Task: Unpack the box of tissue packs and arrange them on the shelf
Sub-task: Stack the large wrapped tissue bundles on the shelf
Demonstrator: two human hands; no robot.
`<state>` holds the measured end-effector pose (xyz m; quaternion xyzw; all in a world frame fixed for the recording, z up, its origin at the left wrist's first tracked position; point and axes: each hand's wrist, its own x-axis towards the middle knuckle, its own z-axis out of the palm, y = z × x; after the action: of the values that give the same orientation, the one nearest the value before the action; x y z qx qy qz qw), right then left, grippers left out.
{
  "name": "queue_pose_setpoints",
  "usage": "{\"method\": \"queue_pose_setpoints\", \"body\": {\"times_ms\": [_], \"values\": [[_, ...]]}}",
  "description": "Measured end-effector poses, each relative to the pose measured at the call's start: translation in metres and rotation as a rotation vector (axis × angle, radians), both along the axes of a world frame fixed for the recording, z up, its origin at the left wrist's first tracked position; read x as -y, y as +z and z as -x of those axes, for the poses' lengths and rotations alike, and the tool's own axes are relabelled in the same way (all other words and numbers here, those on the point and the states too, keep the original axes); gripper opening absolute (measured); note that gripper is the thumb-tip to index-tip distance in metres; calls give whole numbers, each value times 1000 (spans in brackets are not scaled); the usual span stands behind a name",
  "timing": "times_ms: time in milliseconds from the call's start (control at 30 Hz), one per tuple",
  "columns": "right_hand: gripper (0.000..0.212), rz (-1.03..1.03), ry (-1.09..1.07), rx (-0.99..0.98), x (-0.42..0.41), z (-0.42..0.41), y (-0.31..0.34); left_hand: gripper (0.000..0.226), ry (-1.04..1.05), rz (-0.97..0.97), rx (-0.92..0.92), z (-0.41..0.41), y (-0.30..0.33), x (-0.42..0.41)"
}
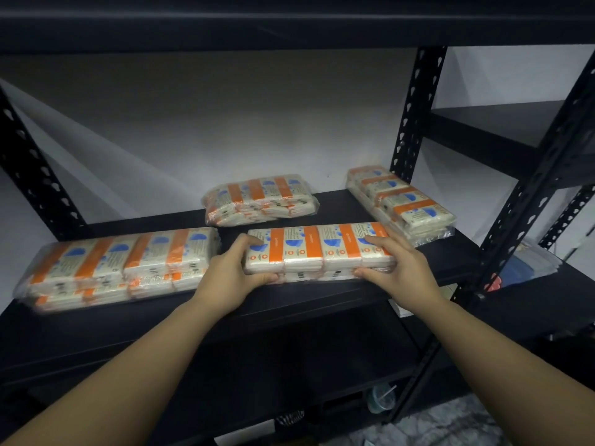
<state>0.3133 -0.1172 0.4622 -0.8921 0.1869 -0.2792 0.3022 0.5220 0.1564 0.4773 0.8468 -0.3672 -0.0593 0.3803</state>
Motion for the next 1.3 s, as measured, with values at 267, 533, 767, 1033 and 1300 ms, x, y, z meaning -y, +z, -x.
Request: {"method": "queue_pose_setpoints", "body": {"times_ms": [267,533,767,1033,1300], "values": [[64,-66,20,-98,9,10,11,47,-75,104,-72,-8,4,-13],[68,-162,-60,-119,-2,8,22,62,-53,110,-59,-15,-7,-14],[76,-122,-171,-97,-8,14,22,58,6,241,-133,-17,-12,-14],[59,-129,-162,118,13,26,61,50,-131,426,-295,-50,34,32],[56,-140,-225,321,71,39,73,53,-328,434,-477,-80,78,135]]}}
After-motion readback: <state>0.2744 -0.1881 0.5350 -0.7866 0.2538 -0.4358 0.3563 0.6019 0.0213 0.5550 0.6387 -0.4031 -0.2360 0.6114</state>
